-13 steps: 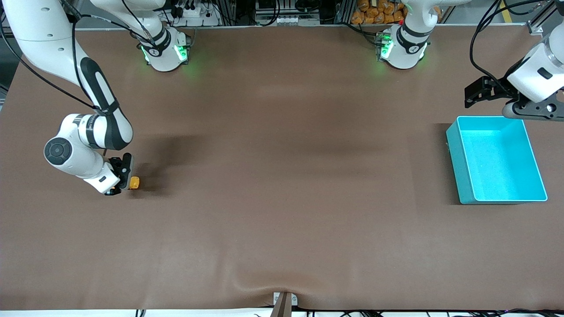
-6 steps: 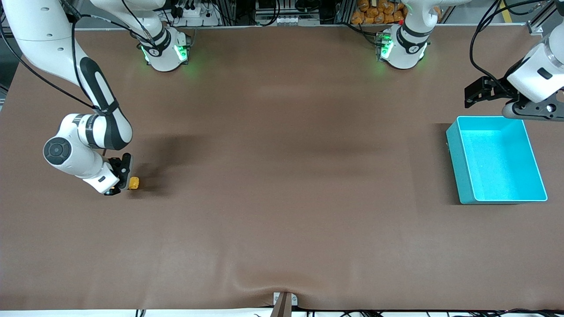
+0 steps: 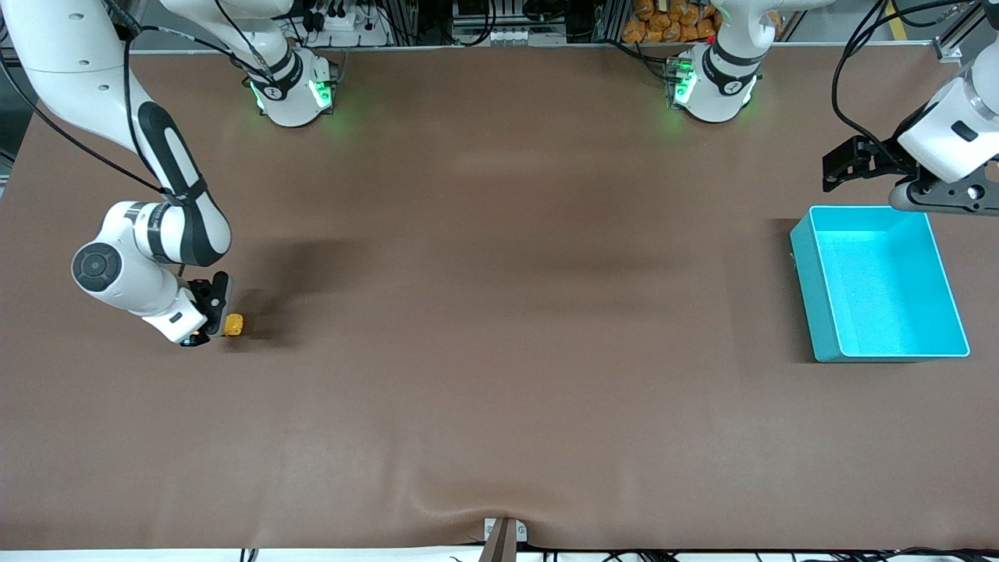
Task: Wind and store yellow beetle car
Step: 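Drag the held car backward along the table with the right gripper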
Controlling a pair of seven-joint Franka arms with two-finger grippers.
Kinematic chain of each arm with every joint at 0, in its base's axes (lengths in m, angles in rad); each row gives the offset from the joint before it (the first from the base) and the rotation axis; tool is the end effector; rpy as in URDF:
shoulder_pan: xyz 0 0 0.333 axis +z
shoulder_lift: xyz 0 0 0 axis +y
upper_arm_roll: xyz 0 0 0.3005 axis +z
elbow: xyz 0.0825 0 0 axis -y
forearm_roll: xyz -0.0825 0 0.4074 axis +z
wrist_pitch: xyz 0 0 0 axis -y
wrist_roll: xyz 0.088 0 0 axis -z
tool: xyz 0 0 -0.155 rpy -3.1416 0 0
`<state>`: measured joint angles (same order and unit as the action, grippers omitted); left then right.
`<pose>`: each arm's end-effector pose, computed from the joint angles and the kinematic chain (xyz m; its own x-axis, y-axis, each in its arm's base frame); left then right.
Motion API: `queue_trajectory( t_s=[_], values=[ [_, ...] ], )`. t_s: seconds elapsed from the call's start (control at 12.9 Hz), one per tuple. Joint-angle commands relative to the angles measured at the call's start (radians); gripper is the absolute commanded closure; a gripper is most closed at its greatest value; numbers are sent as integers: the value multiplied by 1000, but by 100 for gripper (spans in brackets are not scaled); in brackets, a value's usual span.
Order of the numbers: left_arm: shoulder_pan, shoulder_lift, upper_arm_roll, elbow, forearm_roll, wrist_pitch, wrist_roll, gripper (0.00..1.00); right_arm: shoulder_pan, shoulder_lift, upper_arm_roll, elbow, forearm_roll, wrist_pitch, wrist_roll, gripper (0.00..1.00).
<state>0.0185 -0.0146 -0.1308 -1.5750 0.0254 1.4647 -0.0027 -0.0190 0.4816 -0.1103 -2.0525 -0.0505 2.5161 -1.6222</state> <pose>0.5543 -0.0588 0.5587 0.9898 -0.1060 -0.0956 -0.1091 -0.9937 -0.0276 0.5929 -0.0816 0.1190 0.0237 0.9966 -0.0788 0.9994 -0.0255 -0.0222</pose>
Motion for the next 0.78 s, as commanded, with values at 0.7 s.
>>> queue_trajectory(
  t_s=[0.7],
  values=[
    [-5, -2, 3, 1, -4, -1, -8, 0, -71, 66, 7, 52, 6, 15, -102, 65]
  ],
)
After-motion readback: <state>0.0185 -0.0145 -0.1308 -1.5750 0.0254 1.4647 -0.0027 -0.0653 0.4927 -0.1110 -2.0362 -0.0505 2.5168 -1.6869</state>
